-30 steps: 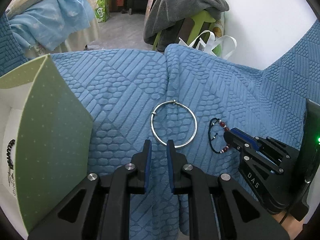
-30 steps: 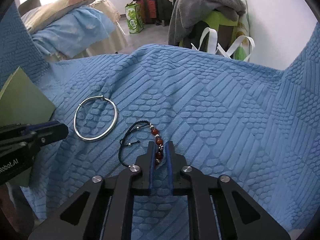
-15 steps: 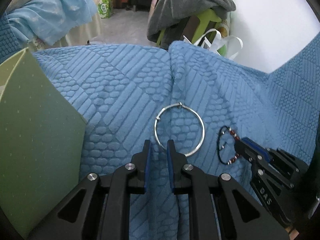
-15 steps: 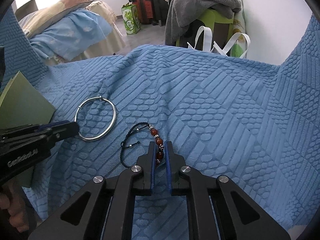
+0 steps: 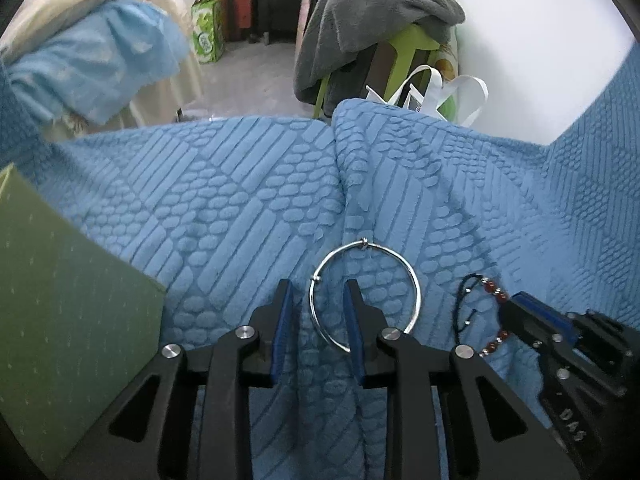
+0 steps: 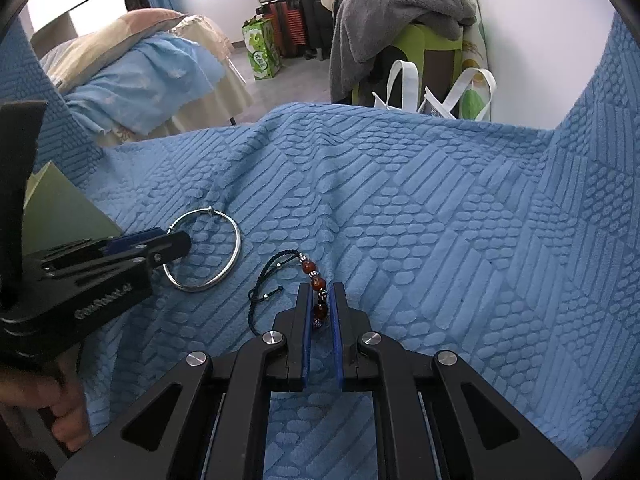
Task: Organize jewelry
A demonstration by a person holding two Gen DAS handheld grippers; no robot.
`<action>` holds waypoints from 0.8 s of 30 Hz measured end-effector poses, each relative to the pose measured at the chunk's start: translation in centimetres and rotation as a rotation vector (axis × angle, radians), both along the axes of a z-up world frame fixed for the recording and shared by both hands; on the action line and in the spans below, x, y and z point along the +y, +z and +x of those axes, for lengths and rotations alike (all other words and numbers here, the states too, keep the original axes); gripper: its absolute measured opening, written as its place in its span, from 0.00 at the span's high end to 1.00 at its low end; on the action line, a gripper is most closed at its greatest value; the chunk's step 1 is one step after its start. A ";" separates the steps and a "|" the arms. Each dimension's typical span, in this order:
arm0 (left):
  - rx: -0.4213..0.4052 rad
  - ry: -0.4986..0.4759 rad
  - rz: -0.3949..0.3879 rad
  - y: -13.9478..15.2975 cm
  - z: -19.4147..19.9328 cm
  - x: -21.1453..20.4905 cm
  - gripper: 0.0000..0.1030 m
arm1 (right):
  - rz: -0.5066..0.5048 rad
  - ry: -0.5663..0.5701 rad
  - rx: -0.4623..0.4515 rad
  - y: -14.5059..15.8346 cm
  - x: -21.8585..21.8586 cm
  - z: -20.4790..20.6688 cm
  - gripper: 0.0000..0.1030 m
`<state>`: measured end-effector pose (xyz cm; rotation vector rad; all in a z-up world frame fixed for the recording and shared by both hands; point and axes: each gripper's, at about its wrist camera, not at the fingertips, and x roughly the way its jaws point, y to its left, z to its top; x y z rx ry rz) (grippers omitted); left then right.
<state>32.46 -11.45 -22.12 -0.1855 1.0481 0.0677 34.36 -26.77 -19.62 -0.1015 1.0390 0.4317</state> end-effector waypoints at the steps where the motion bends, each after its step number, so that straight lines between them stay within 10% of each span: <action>1: -0.003 -0.009 0.022 0.0 0.1 -0.3 0.77 | 0.009 -0.006 0.005 0.0 -0.2 0.0 0.93; 5: -0.016 -0.084 0.096 0.0 0.2 -1.7 0.95 | 0.063 -0.022 0.031 0.3 -1.1 -0.1 0.93; 24: 0.003 -0.046 -0.017 1.9 -4.4 0.0 0.95 | 0.100 -0.040 0.077 -0.9 -0.8 0.1 0.77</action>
